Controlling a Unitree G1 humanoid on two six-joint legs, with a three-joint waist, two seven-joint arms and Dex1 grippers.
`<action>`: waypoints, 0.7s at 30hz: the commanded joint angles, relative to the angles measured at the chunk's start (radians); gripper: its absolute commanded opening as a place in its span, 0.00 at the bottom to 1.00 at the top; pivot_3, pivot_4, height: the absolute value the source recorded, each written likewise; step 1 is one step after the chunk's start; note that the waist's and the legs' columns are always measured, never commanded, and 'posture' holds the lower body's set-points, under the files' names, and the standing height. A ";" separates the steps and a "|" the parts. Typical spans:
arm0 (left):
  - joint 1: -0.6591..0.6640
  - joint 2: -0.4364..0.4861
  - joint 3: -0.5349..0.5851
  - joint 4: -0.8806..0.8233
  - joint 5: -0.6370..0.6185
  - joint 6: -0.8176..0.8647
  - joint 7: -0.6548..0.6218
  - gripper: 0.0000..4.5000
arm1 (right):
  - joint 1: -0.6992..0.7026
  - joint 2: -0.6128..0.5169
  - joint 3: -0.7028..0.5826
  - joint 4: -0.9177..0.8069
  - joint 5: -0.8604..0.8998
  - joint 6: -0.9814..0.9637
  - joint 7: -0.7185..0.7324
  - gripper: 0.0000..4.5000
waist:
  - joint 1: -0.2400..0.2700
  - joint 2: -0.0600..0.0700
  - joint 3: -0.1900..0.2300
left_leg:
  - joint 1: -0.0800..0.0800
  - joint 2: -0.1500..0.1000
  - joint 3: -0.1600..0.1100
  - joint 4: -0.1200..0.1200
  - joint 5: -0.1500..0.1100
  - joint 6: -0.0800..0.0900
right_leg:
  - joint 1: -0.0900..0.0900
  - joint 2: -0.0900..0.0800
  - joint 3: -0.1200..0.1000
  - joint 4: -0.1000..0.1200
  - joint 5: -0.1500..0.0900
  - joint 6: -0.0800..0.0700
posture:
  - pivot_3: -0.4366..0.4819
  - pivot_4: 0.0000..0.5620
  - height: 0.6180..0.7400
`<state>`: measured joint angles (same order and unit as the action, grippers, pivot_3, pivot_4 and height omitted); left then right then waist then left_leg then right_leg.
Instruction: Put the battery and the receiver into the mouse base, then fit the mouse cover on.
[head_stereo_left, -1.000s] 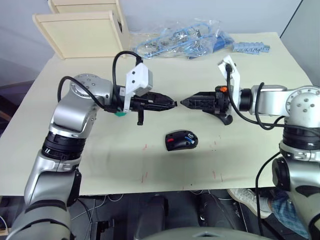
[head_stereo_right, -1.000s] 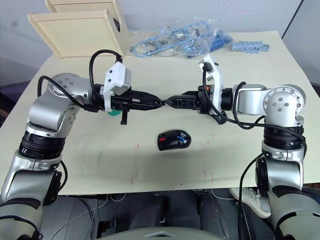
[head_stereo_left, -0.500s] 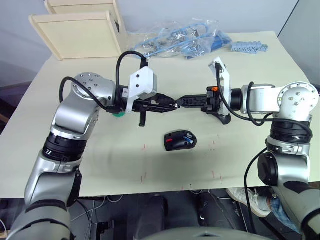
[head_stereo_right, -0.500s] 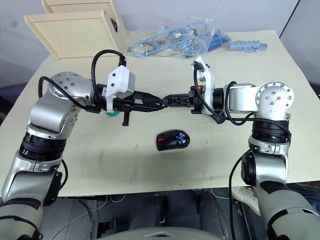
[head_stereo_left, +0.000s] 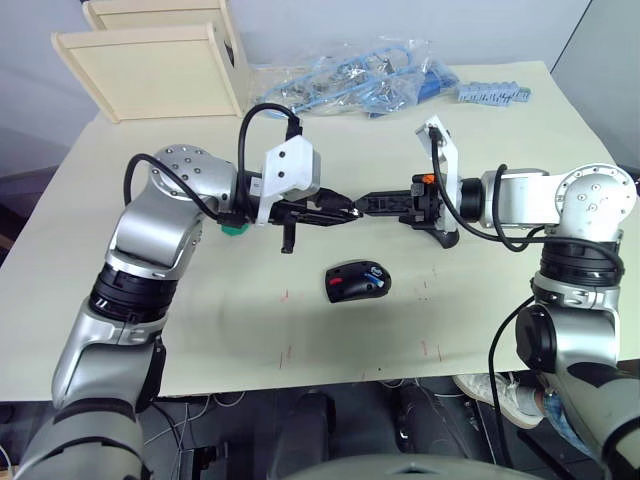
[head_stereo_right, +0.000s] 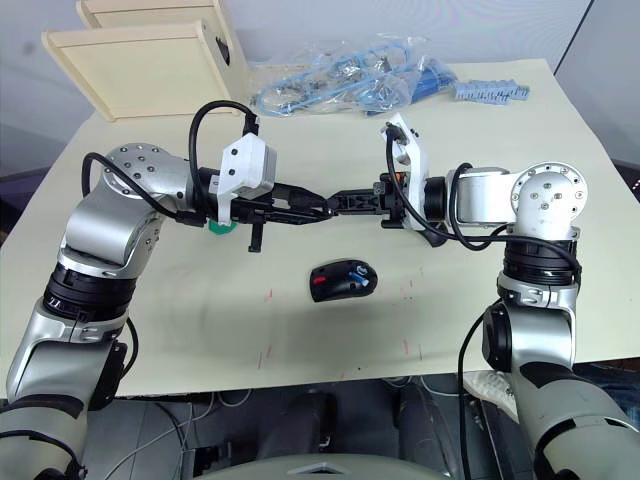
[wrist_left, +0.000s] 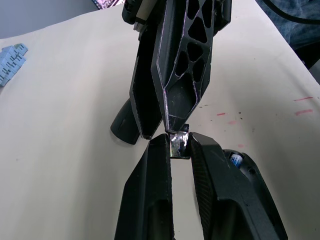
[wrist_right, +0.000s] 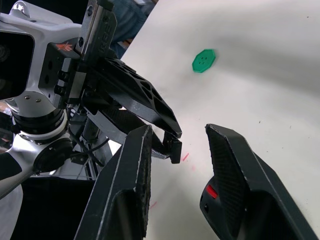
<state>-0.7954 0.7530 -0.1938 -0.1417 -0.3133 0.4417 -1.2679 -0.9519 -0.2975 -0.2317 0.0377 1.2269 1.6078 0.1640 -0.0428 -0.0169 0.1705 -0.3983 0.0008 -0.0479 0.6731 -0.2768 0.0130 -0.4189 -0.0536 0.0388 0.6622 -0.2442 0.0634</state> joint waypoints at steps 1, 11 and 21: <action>-0.022 0.006 0.016 -0.007 0.008 -0.022 0.001 0.08 | 0.000 -0.011 -0.009 -0.031 0.038 0.007 -0.002 0.38 | 0.000 0.000 0.000 | 0.000 0.000 0.000 0.000 0.000 0.000 | 0.000 0.000 0.000 0.000 0.000 0.000 | 0.48 0.27 1.00; -0.017 0.007 0.020 -0.007 0.016 -0.025 0.003 0.08 | 0.012 -0.018 -0.003 -0.042 0.057 0.007 -0.016 0.38 | 0.000 0.000 0.000 | 0.000 0.000 0.000 0.000 0.000 0.000 | 0.000 0.000 0.000 0.000 0.000 0.000 | 0.48 0.27 1.00; -0.024 0.006 0.017 0.000 0.023 -0.033 0.005 0.08 | 0.010 -0.009 0.007 -0.036 0.034 0.007 -0.008 0.38 | 0.000 0.000 0.000 | 0.000 0.000 0.000 0.000 0.000 0.000 | 0.000 0.000 0.000 0.000 0.000 0.000 | 0.48 0.27 1.00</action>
<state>-0.7954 0.7532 -0.1938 -0.1332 -0.2954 0.4267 -1.2644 -0.9362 -0.3079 -0.2120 0.0338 1.2546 1.6078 0.1463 -0.0426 -0.0169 0.1706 -0.3983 0.0008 -0.0478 0.6731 -0.2768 0.0130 -0.4189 -0.0536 0.0389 0.6621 -0.2442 0.0634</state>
